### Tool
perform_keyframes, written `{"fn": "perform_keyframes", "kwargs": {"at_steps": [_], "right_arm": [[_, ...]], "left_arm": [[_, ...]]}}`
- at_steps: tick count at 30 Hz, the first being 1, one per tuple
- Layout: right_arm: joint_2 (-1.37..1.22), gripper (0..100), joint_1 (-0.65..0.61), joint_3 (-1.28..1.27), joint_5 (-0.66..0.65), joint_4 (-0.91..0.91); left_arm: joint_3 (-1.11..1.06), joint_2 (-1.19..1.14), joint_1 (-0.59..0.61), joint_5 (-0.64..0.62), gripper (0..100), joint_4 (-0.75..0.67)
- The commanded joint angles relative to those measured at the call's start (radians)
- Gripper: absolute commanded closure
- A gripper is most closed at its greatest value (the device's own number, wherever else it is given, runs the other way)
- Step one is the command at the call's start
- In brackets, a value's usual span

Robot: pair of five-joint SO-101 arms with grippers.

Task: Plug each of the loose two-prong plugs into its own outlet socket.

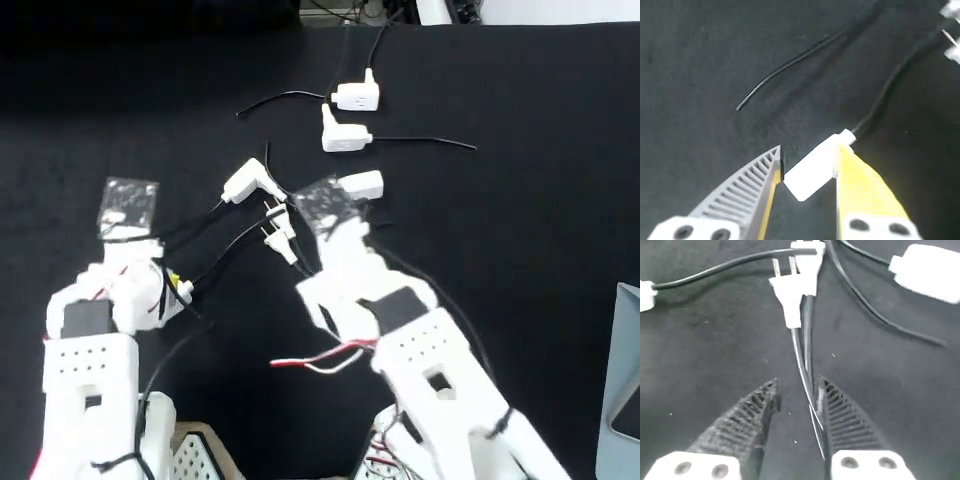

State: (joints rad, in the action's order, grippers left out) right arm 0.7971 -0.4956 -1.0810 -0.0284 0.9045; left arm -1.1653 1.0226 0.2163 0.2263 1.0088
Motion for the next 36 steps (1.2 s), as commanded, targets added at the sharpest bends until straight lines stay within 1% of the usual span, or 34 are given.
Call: {"fn": "perform_keyframes", "kwargs": {"at_steps": [1,8,14,24,30,36], "right_arm": [[-0.179,88.5,-0.032,0.173,0.011,-0.015],[-0.499,88.7,-0.031,0.303,0.003,-0.163],[-0.685,88.8,-0.032,0.403,0.003,-0.172],[-0.837,88.8,-0.025,0.526,0.002,-0.173],[-0.874,88.8,0.028,0.578,0.0,-0.17],[-0.883,88.8,0.058,0.582,-0.048,-0.175]], "left_arm": [[-0.128,0.078,0.019,-0.075,83,-0.144],[-0.216,0.204,0.139,-0.081,83,-0.161],[-0.262,0.311,0.148,-0.084,83,-0.16],[-0.331,0.466,0.145,-0.08,83,-0.153],[-0.343,0.494,0.145,-0.08,83,-0.143],[-0.34,0.496,0.143,-0.08,83,-0.132]]}}
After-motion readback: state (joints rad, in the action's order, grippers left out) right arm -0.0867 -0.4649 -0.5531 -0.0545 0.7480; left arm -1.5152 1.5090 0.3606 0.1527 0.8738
